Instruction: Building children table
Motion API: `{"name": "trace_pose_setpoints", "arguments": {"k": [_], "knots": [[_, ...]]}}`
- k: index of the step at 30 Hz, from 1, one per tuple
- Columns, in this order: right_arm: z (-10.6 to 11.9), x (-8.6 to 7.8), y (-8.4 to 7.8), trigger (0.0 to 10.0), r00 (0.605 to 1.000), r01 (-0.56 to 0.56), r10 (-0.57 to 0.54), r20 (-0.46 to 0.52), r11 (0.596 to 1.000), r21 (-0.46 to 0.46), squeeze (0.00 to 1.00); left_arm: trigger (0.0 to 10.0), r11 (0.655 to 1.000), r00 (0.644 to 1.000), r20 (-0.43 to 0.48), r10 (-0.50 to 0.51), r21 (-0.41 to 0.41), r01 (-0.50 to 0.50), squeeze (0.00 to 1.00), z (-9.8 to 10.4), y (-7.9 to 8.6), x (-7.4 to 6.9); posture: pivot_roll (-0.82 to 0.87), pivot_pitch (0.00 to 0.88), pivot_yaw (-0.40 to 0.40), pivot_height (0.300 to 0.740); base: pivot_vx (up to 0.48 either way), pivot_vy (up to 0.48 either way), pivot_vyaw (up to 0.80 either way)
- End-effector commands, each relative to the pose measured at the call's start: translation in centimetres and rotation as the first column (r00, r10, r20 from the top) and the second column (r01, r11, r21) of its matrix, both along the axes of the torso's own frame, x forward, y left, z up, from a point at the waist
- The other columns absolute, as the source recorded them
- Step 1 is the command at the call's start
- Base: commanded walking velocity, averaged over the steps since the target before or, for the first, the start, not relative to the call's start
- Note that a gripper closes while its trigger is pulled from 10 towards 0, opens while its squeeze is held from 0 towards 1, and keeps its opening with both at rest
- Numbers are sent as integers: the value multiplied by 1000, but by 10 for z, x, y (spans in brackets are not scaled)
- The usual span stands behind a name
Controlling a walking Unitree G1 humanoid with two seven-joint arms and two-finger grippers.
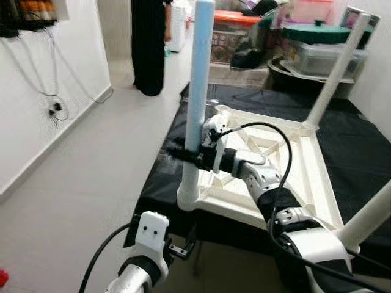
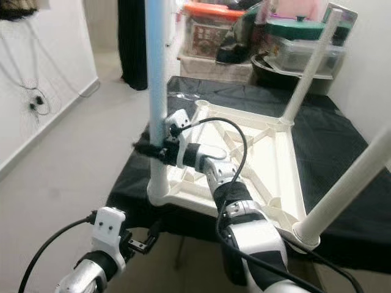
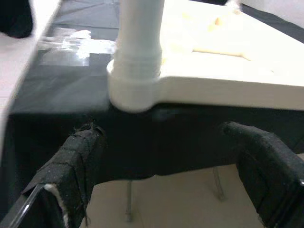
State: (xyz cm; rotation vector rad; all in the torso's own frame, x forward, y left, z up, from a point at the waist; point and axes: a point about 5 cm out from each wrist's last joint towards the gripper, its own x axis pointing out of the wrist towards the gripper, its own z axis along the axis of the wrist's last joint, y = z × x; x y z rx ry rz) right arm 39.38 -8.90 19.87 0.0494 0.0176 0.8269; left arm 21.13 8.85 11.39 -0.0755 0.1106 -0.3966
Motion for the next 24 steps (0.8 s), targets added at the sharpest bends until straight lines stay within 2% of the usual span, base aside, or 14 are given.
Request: {"name": "trace_pose_setpoints", "arguments": {"k": [1,2,4,5,6,8,10,11,13,14,15,17,18,24], "knots": [[-17,2,-18,0,990,123,-125,-72,992,-25,0,10000,1000,1000,2,3,-4,-3,0,0,-1,-1,109,0,-109,740,0,0,0],[-21,6,-34,0,937,337,-338,-94,941,-26,0,10000,1000,1000,1,3,-5,-3,0,-1,0,-1,94,0,-98,740,0,0,0],[-21,6,-34,0,937,337,-338,-94,941,-26,0,10000,1000,1000,1,3,-5,-3,0,-1,0,-1,94,0,-98,740,0,0,0],[-28,6,-52,0,832,540,-540,-125,841,-37,0,10000,1000,1000,-1,1,-5,-1,0,-1,0,0,85,0,-93,740,0,0,0],[-28,6,-52,0,832,540,-540,-125,841,-37,0,10000,1000,1000,-1,1,-5,-1,0,-1,0,0,85,0,-93,740,0,0,0],[-40,-12,-57,0,588,801,-799,-122,597,-44,0,10000,1000,1000,-3,-4,-4,4,0,-2,1,0,91,0,-95,740,0,0,0],[-40,-12,-57,0,588,801,-799,-122,597,-44,0,10000,1000,1000,-3,-4,-4,4,0,-2,1,0,91,0,-95,740,0,0,0],[-45,-24,-47,0,510,854,-849,-139,518,-34,0,10000,1000,1000,-3,-4,-1,4,0,-2,1,0,95,0,-95,740,0,0,0],[-47,-32,-37,0,473,877,-868,-153,481,-19,0,10000,1000,1000,-2,-3,0,3,0,-3,1,0,97,0,-95,740,0,0,0],[-47,-32,-37,0,473,877,-868,-153,481,-19,0,10000,1000,1000,-2,-3,0,3,0,-3,1,0,97,0,-95,740,0,0,0],[-49,-35,-19,10000,478,874,-863,-162,487,-13,0,10000,1000,1000,-2,-1,2,1,0,-3,1,0,95,0,-99,740,0,0,0],[-48,-32,-8,10000,551,832,-818,-164,555,25,114,10000,1000,1000,-2,-1,2,1,0,-3,1,0,95,0,-102,740,0,0,0],[-46,-30,-1,10000,594,804,-789,-160,591,70,1000,10000,1000,1000,-3,-1,1,1,0,-3,1,0,95,0,-102,740,0,0,0],[-44,-28,2,10000,637,770,-756,-151,630,100,1000,10000,1000,1000,-3,-1,0,1,0,-4,0,-1,94,0,-101,740,0,0,0]]}}
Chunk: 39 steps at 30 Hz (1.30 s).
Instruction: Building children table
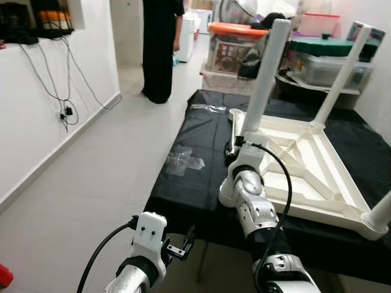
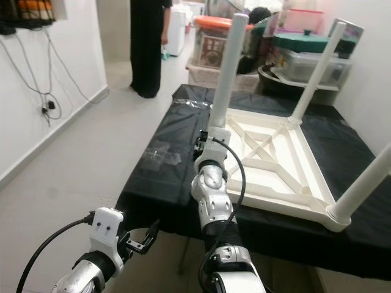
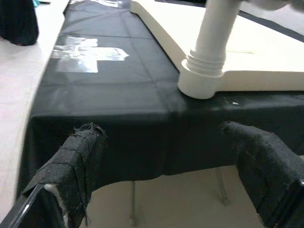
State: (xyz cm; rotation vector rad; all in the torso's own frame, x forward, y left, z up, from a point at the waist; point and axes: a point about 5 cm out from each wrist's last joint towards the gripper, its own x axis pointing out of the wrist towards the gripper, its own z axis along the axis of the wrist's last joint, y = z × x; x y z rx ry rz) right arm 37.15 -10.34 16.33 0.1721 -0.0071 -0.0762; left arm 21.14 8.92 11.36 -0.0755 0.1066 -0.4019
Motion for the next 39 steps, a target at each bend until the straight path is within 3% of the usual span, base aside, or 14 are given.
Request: {"name": "trace_pose_setpoints", "arguments": {"k": [1,5,7,9,11,20,21,23,24,28,29,30,34,39], "knots": [[-6,1,12,10000,994,-106,105,21,992,67,0,10000,1000,1000,-7,4,0,-4,0,-3,-1,-1,90,0,-109,740,0,0,0],[-5,14,-9,10000,929,-370,367,48,919,133,0,10000,1000,1000,-7,7,-5,-7,0,-4,-2,1,88,0,-109,740,0,0,0],[9,13,-20,10000,785,-619,613,92,769,158,0,10000,1000,1000,-5,4,-6,-4,0,-4,-3,3,89,0,-104,740,0,0,0],[9,13,-20,10000,785,-619,613,92,769,158,0,10000,1000,1000,-5,4,-6,-4,0,-4,-3,3,89,0,-104,740,0,0,0],[24,7,-19,10000,574,-819,812,104,565,100,0,10000,1000,1000,-4,0,-5,0,0,-4,-3,3,95,0,-110,740,0,0,0],[18,1,8,10000,310,-951,950,-37,310,6,0,10000,1000,1000,0,5,-4,-5,0,-3,-4,3,118,0,-126,740,0,0,0],[11,-1,16,7843,285,-959,954,-91,284,-19,0,10000,1000,1000,0,7,-3,-7,0,-2,-3,2,118,0,-125,740,0,0,0],[7,-2,21,7843,266,-964,956,-121,264,-36,0,10000,1000,1000,1,8,-3,-8,0,-2,-3,2,118,0,-124,740,0,0,0],[3,-1,25,0,294,-955,944,-147,287,-69,0,10000,1000,1000,1,8,-3,-8,0,-2,-3,1,119,0,-126,740,0,0,0],[0,1,27,0,342,-939,926,-159,331,-90,0,10000,1000,1000,0,9,-3,-9,0,-2,-3,1,119,0,-124,740,0,0,0],[1,7,24,0,473,-881,870,-140,463,-100,0,10000,1000,1000,1,9,-3,-9,0,-2,-3,1,116,0,-124,740,0,0,0],[1,7,24,0,473,-881,870,-140,463,-100,0,10000,1000,1000,1,9,-3,-9,0,-2,-3,1,116,0,-124,740,0,0,0],[2,25,-5,0,837,-544,533,-122,835,-81,0,10000,1000,1000,1,9,-4,-9,0,-2,-2,2,104,0,-116,740,0,0,0],[-2,26,-22,0,930,-351,337,-145,933,-84,0,10000,1000,1000,1,8,-4,-8,0,-2,-2,2,91,0,-107,740,0,0,0]]}}
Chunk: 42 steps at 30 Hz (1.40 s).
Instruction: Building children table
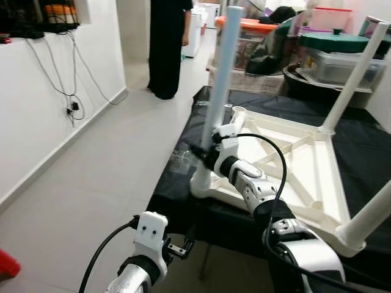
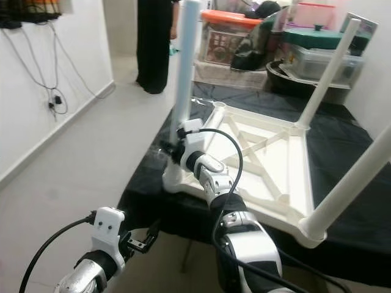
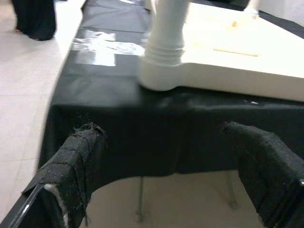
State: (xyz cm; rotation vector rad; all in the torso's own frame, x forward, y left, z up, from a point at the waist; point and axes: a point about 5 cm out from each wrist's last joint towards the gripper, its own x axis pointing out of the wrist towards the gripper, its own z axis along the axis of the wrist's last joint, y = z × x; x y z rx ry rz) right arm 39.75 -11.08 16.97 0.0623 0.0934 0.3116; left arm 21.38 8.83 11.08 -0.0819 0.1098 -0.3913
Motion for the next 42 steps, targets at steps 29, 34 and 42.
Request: {"name": "trace_pose_setpoints", "arguments": {"k": [29,34,42], "knots": [[-6,-13,-9,10000,982,-188,181,58,969,160,0,10000,1000,1000,8,-8,4,8,0,-1,-1,5,84,0,-106,740,0,0,0],[-4,-14,-11,10000,962,-274,271,44,947,166,0,10000,1000,1000,8,-7,4,7,0,-1,-1,5,84,0,-106,740,0,0,0],[6,-24,11,10000,737,-676,675,33,733,77,0,10000,1000,1000,10,-9,13,9,0,-4,-1,8,114,0,-116,740,0,0,0]]}}
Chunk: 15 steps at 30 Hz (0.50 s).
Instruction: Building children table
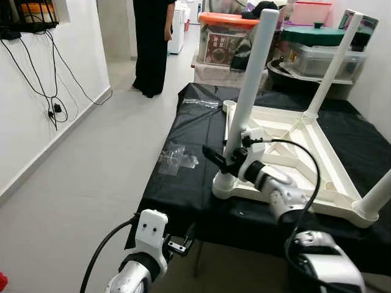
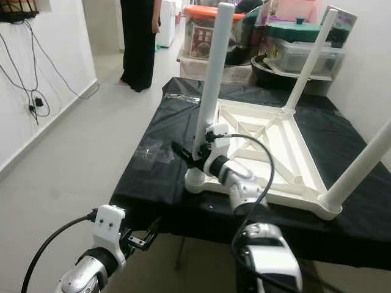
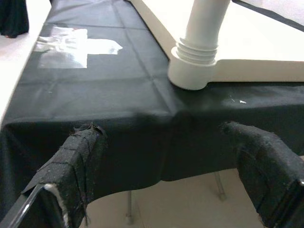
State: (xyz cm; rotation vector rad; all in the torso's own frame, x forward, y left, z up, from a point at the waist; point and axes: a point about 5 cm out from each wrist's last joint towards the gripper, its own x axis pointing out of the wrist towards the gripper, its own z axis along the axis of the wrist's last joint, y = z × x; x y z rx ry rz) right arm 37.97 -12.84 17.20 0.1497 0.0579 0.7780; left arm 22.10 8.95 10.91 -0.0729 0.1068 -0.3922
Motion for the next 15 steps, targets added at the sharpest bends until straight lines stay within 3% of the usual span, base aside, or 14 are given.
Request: {"name": "trace_pose_setpoints", "arguments": {"k": [1,3,4,6,7,12,13,15], "knots": [[6,-10,36,10000,914,-406,406,-13,913,-47,0,10000,1000,1000,6,-9,7,9,0,-3,-2,2,116,0,-115,740,0,0,0],[6,-10,36,10000,914,-406,406,-13,913,-47,0,10000,1000,1000,6,-9,7,9,0,-3,-2,2,116,0,-115,740,0,0,0],[7,-12,41,10000,883,-469,469,-17,882,-50,0,10000,1000,1000,6,-9,9,9,0,-4,-2,2,117,0,-115,740,0,0,0],[7,-12,41,10000,883,-469,469,-17,882,-50,0,10000,1000,1000,6,-9,9,9,0,-4,-2,2,117,0,-115,740,0,0,0],[0,-14,50,0,867,-499,497,-39,863,-77,0,10000,1000,1000,5,-10,11,10,0,-6,-1,3,113,0,-106,740,0,0,0],[-4,-14,55,0,870,-494,491,-55,864,-96,0,10000,1000,1000,3,-12,13,11,0,-7,-1,4,113,0,-106,740,0,0,0],[-7,-11,55,0,907,-420,418,-47,900,-113,0,10000,1000,1000,2,-11,16,11,0,-8,-1,5,113,0,-108,740,0,0,0],[-7,-11,55,0,907,-420,418,-47,900,-113,0,10000,1000,1000,2,-11,16,11,0,-8,-1,5,113,0,-108,740,0,0,0]]}}
